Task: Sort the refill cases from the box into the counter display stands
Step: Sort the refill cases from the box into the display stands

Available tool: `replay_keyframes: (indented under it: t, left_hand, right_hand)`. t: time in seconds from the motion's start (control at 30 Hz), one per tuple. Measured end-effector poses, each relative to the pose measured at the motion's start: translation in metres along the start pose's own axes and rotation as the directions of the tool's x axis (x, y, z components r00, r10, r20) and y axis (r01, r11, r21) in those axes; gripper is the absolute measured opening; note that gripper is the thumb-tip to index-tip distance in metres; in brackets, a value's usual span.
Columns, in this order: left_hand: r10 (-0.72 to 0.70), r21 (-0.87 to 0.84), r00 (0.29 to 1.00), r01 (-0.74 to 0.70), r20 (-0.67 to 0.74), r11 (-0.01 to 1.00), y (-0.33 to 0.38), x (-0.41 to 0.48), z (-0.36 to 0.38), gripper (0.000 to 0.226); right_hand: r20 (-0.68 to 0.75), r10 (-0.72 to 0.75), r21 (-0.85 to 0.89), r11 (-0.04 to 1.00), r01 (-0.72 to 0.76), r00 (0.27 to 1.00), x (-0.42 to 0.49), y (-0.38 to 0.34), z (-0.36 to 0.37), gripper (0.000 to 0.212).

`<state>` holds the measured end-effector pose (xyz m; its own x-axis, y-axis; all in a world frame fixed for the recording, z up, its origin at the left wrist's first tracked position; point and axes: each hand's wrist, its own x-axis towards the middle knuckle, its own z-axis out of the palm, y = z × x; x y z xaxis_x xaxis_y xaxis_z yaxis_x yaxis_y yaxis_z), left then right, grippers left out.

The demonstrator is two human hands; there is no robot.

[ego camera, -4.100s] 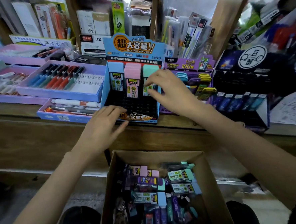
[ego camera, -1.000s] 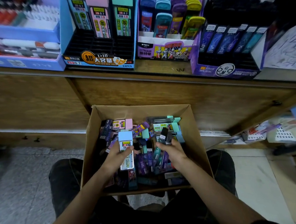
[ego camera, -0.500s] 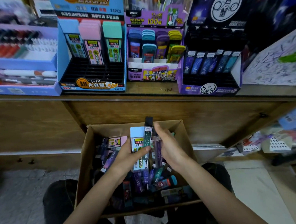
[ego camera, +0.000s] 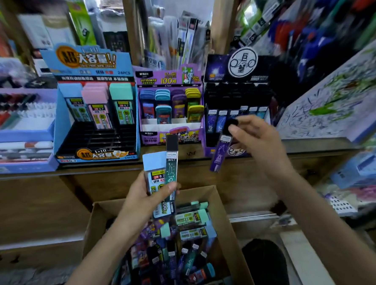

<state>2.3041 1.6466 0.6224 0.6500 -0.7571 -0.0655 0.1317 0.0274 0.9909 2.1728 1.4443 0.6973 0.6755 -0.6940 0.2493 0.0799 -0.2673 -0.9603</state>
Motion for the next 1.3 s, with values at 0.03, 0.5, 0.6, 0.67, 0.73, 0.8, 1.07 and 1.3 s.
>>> replay_keyframes:
  t: [0.03, 0.5, 0.6, 0.67, 0.73, 0.8, 1.07, 1.3]
  left_hand:
    - [0.012, -0.004, 1.000, -0.012, 0.000, 1.000, 0.005, 0.003, 0.001, 0.053]
    - [0.041, 0.005, 0.999, -0.041, -0.004, 0.999, 0.022, 0.022, 0.027, 0.046]
    - [0.032, 0.005, 0.999, -0.032, -0.005, 0.999, 0.021, 0.022, 0.029, 0.044]
    - [0.032, 0.007, 1.000, -0.032, -0.001, 0.999, 0.022, 0.022, 0.030, 0.043]
    - [0.034, 0.010, 0.999, -0.034, 0.001, 0.999, 0.022, 0.023, 0.032, 0.044]
    - [0.041, 0.009, 0.999, -0.041, 0.000, 0.999, 0.023, 0.022, 0.033, 0.043]
    - [0.037, -0.002, 0.999, -0.037, 0.018, 0.999, 0.022, 0.022, 0.040, 0.044]
    - [0.038, -0.047, 0.997, -0.034, 0.066, 0.998, 0.027, 0.026, 0.056, 0.044]
  right_hand:
    - [-0.036, -0.029, -0.014, 1.000, 0.028, 0.999, 0.011, -0.007, -0.012, 0.016]
    - [-0.086, -0.170, -0.312, 0.940, 0.136, 0.982, 0.079, 0.005, -0.066, 0.012]
    - [-0.029, -0.179, -0.290, 0.943, 0.163, 0.983, 0.082, 0.007, -0.066, 0.017]
    - [0.007, -0.169, -0.294, 0.942, 0.164, 0.986, 0.084, 0.010, -0.065, 0.018]
    - [0.015, -0.160, -0.312, 0.937, 0.156, 0.987, 0.086, 0.014, -0.066, 0.017]
    - [-0.010, -0.139, -0.306, 0.943, 0.129, 0.990, 0.087, 0.018, -0.067, 0.016]
    - [-0.148, -0.050, -0.411, 0.912, -0.016, 0.988, 0.081, 0.023, -0.060, 0.015]
    - [-0.108, -0.168, -0.464, 0.880, 0.099, 0.980, 0.040, 0.011, -0.032, 0.014]
